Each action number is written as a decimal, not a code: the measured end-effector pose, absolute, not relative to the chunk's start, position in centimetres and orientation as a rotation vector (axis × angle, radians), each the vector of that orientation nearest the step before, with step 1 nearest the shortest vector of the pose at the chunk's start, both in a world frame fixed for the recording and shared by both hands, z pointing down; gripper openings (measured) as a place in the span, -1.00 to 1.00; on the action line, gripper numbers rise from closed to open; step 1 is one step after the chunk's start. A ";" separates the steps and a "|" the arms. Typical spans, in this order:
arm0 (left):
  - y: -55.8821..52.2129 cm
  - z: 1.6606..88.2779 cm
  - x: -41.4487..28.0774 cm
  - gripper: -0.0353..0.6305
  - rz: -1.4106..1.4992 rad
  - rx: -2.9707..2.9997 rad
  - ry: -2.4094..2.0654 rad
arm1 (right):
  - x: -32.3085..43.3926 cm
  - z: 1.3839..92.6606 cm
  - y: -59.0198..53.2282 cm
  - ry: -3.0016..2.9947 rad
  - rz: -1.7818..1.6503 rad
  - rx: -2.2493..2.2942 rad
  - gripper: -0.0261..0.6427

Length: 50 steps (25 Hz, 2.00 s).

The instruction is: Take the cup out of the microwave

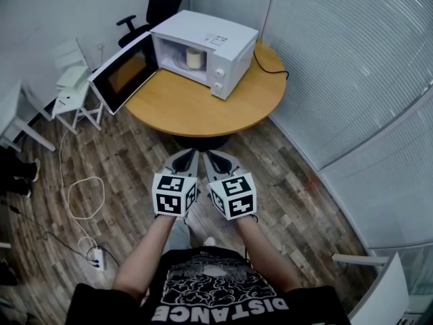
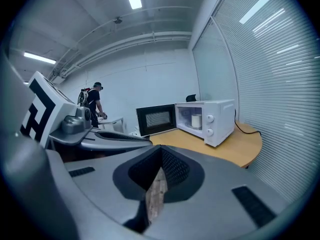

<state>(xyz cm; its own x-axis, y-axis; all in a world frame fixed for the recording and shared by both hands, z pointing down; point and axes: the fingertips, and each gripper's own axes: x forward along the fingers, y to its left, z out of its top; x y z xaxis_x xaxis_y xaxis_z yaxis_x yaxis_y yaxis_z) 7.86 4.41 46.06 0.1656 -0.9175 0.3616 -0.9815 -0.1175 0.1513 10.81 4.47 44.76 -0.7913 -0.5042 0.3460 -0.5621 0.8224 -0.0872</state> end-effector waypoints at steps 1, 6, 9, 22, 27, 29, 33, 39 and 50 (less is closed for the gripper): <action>4.0 46.2 7.4 -0.87 0.250 2.098 -1.808 | 10.4 44.9 4.1 -2.695 0.265 0.811 -0.88; 1.5 46.8 4.9 -0.86 0.243 2.101 -1.788 | 7.8 45.5 1.7 -2.676 0.270 0.822 -0.88; -0.2 47.1 3.1 -0.87 0.244 2.107 -1.772 | 6.0 45.6 -0.1 -2.667 0.272 0.836 -0.88; -7.4 46.6 -5.0 -0.87 0.216 2.161 -1.678 | -1.8 45.2 -6.9 -2.599 0.275 0.938 -0.88; -8.8 46.8 -7.7 -0.86 0.209 2.173 -1.647 | -4.5 45.3 -8.2 -2.579 0.274 0.962 -0.88; -9.3 46.7 -8.8 -0.86 0.210 2.179 -1.645 | -5.7 45.2 -8.8 -2.580 0.275 0.967 -0.88; -10.1 46.9 -10.2 -0.87 0.215 2.187 -1.634 | -7.3 45.3 -9.5 -2.577 0.276 0.970 -0.88; -11.3 47.0 -10.8 -0.87 0.227 2.204 -1.623 | -8.0 45.3 -11.0 -2.580 0.278 0.991 -0.88; -16.7 48.5 -9.3 -0.86 0.232 2.163 -1.657 | -6.5 46.9 -16.4 -2.594 0.306 0.943 -0.88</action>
<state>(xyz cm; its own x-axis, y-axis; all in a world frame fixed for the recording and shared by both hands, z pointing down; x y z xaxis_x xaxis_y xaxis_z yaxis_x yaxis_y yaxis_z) -9.35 -16.70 48.50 0.2818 -0.8857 0.3689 -0.9530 -0.2138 0.2147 -6.48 -16.39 46.90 -0.7112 -0.5743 0.4054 -0.6529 0.7535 -0.0780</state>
